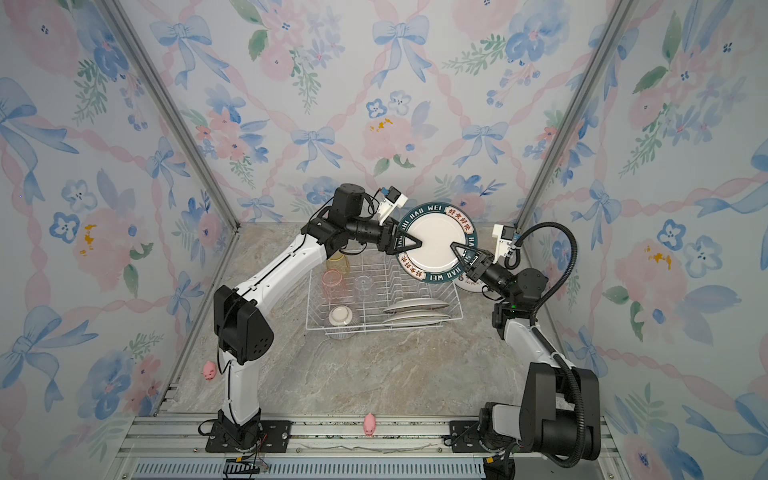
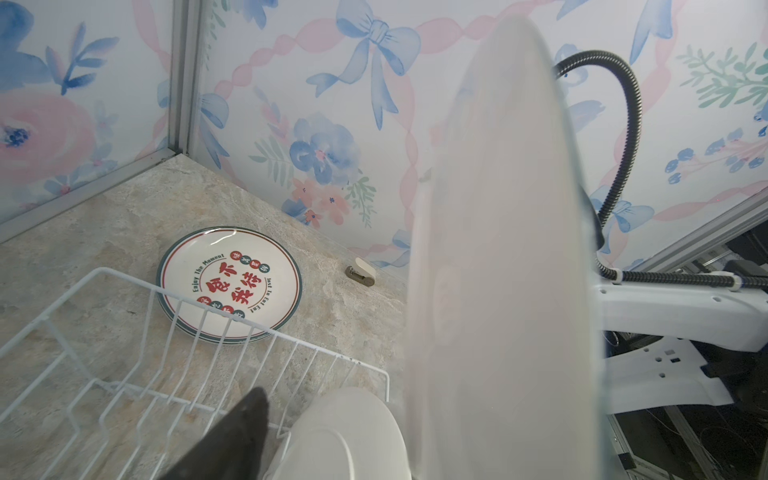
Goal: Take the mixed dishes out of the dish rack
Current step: 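Close the right gripper on the green-rimmed plate rim beside the left gripper, then lower the plate toward the stack with the right gripper while the left opens and withdraws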
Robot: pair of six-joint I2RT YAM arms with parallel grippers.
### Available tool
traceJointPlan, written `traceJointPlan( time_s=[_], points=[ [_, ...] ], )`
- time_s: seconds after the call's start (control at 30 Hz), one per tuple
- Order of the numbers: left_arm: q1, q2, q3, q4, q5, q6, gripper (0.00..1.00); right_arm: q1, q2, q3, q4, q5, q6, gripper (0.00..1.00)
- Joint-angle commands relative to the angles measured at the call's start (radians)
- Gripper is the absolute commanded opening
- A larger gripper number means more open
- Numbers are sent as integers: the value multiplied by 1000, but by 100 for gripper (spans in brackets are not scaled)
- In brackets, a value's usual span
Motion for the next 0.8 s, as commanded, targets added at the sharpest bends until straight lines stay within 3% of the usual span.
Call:
traceJointPlan(
  time_s=[0.0,0.27,0.57,0.77],
  points=[
    [0,-38,-33,14,-52,39,98,3,-61,26,-60,15,-52,0],
    [-15,-154,-175,15,-301,148,98,-19,-194,128,-731,209,-423,0],
    [-100,-310,-397,76,-683,273,98,-143,-136,213,-941,332,-398,0],
    [-102,-402,-552,159,-748,262,98,-223,-3,253,-1024,393,-440,0]
  ],
)
